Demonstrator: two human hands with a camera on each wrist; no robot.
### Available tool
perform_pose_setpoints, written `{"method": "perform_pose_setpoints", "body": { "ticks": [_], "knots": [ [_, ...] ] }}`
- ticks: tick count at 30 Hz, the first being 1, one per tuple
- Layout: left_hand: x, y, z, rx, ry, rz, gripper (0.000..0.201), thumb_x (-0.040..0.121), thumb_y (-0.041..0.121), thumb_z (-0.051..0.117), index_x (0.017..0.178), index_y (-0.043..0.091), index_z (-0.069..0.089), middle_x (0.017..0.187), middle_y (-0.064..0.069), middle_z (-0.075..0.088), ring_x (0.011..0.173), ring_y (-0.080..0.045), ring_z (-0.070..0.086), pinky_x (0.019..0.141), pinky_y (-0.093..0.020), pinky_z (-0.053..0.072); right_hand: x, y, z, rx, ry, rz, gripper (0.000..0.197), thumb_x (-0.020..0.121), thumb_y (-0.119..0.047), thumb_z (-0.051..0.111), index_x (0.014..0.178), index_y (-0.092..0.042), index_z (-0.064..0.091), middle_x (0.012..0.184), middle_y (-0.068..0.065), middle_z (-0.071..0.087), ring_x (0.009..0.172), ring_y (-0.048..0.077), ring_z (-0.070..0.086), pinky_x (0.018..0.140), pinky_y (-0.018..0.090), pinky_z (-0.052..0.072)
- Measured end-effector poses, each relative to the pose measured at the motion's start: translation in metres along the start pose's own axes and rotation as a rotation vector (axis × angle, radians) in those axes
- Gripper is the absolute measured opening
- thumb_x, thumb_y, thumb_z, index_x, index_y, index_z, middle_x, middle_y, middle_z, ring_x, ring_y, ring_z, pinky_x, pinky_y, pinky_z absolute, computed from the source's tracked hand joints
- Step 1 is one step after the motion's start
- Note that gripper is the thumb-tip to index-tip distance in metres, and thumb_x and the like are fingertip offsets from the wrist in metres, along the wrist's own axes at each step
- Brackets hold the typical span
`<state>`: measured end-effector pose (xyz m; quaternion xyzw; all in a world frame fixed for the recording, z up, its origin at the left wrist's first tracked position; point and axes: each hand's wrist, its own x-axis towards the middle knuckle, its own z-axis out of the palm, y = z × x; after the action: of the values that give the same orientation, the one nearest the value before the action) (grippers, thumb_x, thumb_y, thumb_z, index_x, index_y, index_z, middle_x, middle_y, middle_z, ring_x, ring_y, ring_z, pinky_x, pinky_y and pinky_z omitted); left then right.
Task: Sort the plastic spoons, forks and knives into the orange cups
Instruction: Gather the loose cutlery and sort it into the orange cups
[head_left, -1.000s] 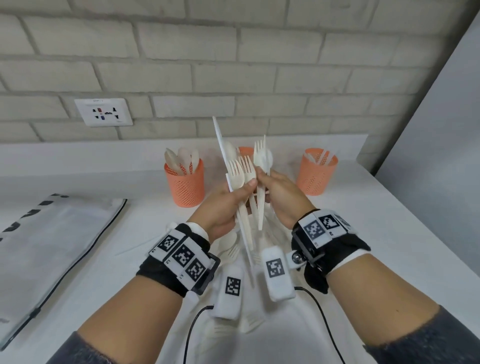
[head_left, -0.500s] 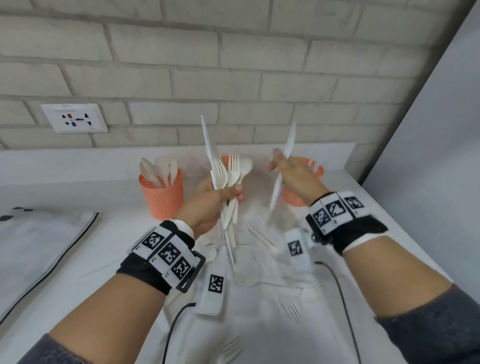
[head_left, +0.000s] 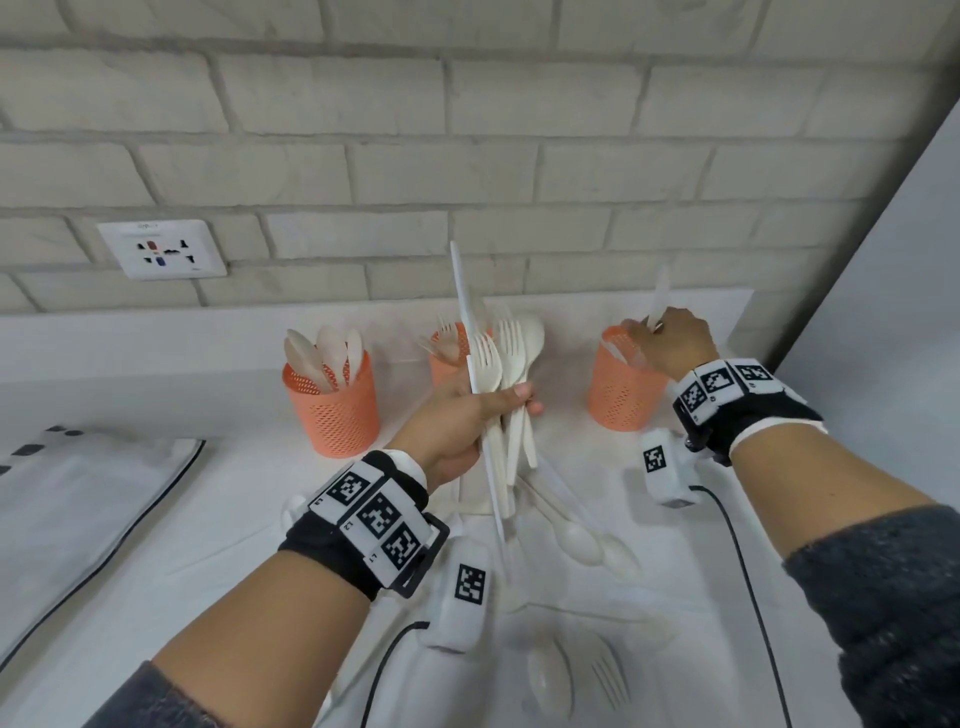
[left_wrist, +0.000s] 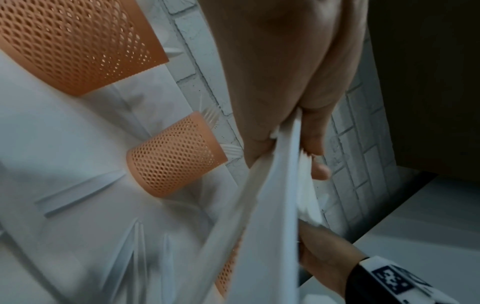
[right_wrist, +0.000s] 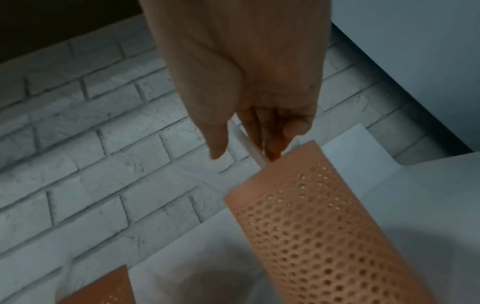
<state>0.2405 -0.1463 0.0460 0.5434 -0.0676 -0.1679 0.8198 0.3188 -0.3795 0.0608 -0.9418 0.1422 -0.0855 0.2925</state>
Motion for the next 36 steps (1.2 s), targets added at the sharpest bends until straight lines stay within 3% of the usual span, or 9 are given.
{"method": "perform_pose_setpoints", "body": {
  "ticks": [4, 6, 9, 16, 19, 23, 26, 32, 36],
  "knots": [
    [-0.001, 0.000, 0.002, -0.019, 0.015, 0.004, 0.016, 0.090, -0.004, 0.051, 0.095, 0.010, 0.057, 0.074, -0.003, 0.067, 0.069, -0.014, 0.070, 0.067, -0.023, 0.057, -0.005, -0.012, -0.004, 0.057, 0.163, -0.097, 0.063, 0.086, -0.042, 0.059, 0.133, -0.004, 0.041, 0.131, 0.019, 0.045, 0.123, 0.035, 0.041, 0.100, 0.040, 0.036],
    [-0.002, 0.000, 0.003, -0.005, 0.023, 0.008, 0.013, 0.091, -0.003, 0.051, 0.093, 0.009, 0.055, 0.074, -0.003, 0.063, 0.065, -0.012, 0.067, 0.063, -0.021, 0.055, -0.016, -0.025, -0.007, 0.143, 0.334, -0.273, 0.050, 0.086, -0.032, 0.061, 0.127, -0.007, 0.048, 0.123, 0.019, 0.049, 0.116, 0.033, 0.045, 0.095, 0.037, 0.037],
    [-0.002, -0.001, 0.005, 0.011, 0.047, 0.012, 0.015, 0.091, -0.003, 0.050, 0.091, 0.012, 0.054, 0.067, 0.000, 0.060, 0.062, -0.011, 0.063, 0.060, -0.020, 0.052, -0.029, -0.040, -0.002, 0.184, 0.333, -0.429, 0.026, 0.086, -0.016, 0.059, 0.111, -0.006, 0.060, 0.112, 0.018, 0.053, 0.105, 0.030, 0.052, 0.086, 0.031, 0.040],
    [-0.002, -0.001, -0.005, 0.058, 0.028, 0.052, 0.018, 0.091, -0.003, 0.049, 0.085, 0.012, 0.054, 0.062, 0.003, 0.057, 0.062, -0.012, 0.057, 0.066, -0.024, 0.046, -0.012, 0.002, -0.023, 0.305, 0.398, -0.047, 0.032, 0.086, 0.004, 0.038, 0.106, -0.003, 0.062, 0.105, 0.017, 0.061, 0.092, 0.028, 0.057, 0.079, 0.023, 0.039],
    [0.000, 0.000, -0.001, 0.031, 0.038, 0.035, 0.015, 0.091, -0.002, 0.050, 0.088, 0.011, 0.054, 0.062, 0.002, 0.057, 0.064, -0.014, 0.058, 0.062, -0.024, 0.049, -0.015, 0.010, -0.028, 0.387, 0.345, -0.068, 0.027, 0.083, 0.004, 0.042, 0.097, -0.004, 0.065, 0.093, 0.015, 0.066, 0.070, 0.019, 0.056, 0.072, 0.029, 0.048],
    [0.008, -0.003, 0.009, -0.091, 0.163, -0.004, 0.024, 0.090, -0.004, 0.052, 0.111, 0.008, 0.053, 0.079, -0.004, 0.065, 0.062, -0.010, 0.067, 0.059, -0.020, 0.055, -0.052, -0.019, -0.012, 0.452, 0.067, -0.379, 0.012, 0.084, -0.005, 0.058, 0.086, -0.012, 0.067, 0.066, 0.006, 0.058, 0.057, 0.010, 0.053, 0.058, 0.023, 0.044],
    [0.012, -0.003, 0.008, -0.087, 0.172, 0.013, 0.015, 0.090, -0.004, 0.051, 0.098, 0.008, 0.056, 0.070, -0.002, 0.067, 0.057, -0.007, 0.066, 0.059, -0.018, 0.055, -0.052, -0.014, -0.016, 0.345, 0.120, -0.407, 0.020, 0.084, 0.000, 0.053, 0.090, -0.012, 0.068, 0.065, 0.003, 0.055, 0.054, 0.001, 0.053, 0.056, 0.017, 0.044],
    [0.011, -0.006, 0.003, -0.016, 0.143, 0.012, 0.021, 0.091, -0.002, 0.052, 0.110, 0.004, 0.050, 0.066, 0.001, 0.066, 0.060, -0.008, 0.065, 0.062, -0.019, 0.054, -0.039, 0.010, -0.010, -0.257, -0.241, -0.357, 0.057, 0.073, -0.014, 0.071, 0.126, -0.025, 0.054, 0.117, 0.009, 0.043, 0.111, 0.026, 0.046, 0.097, 0.036, 0.042],
    [0.013, -0.008, 0.007, -0.001, 0.137, 0.000, 0.028, 0.090, -0.002, 0.053, 0.118, 0.004, 0.050, 0.073, -0.002, 0.065, 0.061, -0.007, 0.066, 0.061, -0.018, 0.055, -0.037, 0.003, 0.001, -0.214, -0.083, -0.467, 0.025, 0.089, -0.020, 0.056, 0.107, -0.008, 0.067, 0.108, 0.017, 0.051, 0.098, 0.029, 0.054, 0.080, 0.030, 0.039]
  ]
}}
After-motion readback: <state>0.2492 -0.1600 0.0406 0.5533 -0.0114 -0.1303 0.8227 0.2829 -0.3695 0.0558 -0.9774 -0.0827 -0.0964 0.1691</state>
